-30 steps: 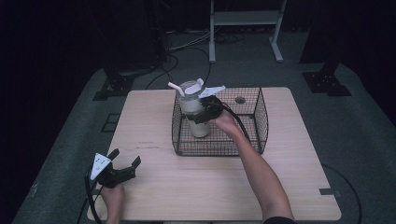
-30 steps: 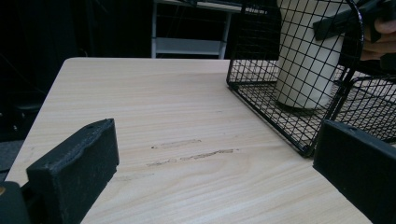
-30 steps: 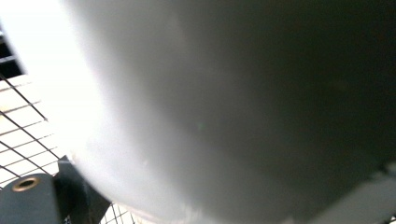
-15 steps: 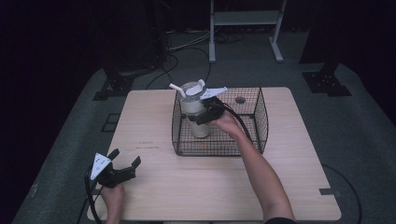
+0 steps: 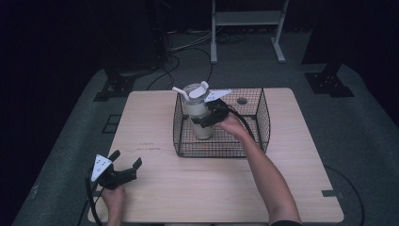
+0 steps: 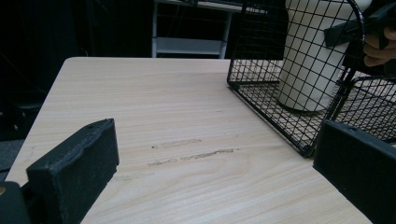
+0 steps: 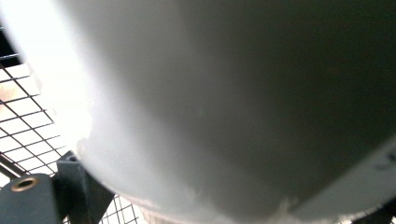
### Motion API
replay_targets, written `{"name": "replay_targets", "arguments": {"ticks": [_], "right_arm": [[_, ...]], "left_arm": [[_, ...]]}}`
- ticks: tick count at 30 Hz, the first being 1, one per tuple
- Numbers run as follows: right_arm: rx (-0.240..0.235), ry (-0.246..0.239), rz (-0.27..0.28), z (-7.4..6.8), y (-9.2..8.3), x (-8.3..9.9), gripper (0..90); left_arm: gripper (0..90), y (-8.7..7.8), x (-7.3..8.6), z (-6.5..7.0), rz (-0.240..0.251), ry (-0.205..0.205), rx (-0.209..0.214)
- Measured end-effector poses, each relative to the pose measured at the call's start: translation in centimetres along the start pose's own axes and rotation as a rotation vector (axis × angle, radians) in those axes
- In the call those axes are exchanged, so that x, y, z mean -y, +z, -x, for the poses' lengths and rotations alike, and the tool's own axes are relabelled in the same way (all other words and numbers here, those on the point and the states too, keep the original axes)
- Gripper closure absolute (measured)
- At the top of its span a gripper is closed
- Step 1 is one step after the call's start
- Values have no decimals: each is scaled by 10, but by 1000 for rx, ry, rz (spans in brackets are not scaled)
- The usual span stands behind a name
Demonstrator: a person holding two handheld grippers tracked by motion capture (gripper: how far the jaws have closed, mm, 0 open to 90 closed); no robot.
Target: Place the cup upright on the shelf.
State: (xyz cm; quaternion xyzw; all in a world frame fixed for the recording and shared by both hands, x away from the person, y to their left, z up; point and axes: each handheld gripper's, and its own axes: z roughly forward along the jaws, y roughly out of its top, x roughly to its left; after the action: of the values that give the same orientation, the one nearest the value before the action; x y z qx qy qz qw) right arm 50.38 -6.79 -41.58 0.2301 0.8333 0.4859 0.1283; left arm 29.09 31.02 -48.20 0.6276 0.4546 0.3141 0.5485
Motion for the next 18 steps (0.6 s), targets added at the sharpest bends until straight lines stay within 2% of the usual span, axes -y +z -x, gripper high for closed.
{"name": "replay_targets", "arguments": {"ticks": [18], "right_arm": [[3,-28,-10,0,-9,5,81]], "left_arm": [[0,0,0,0,0,2,0]]}}
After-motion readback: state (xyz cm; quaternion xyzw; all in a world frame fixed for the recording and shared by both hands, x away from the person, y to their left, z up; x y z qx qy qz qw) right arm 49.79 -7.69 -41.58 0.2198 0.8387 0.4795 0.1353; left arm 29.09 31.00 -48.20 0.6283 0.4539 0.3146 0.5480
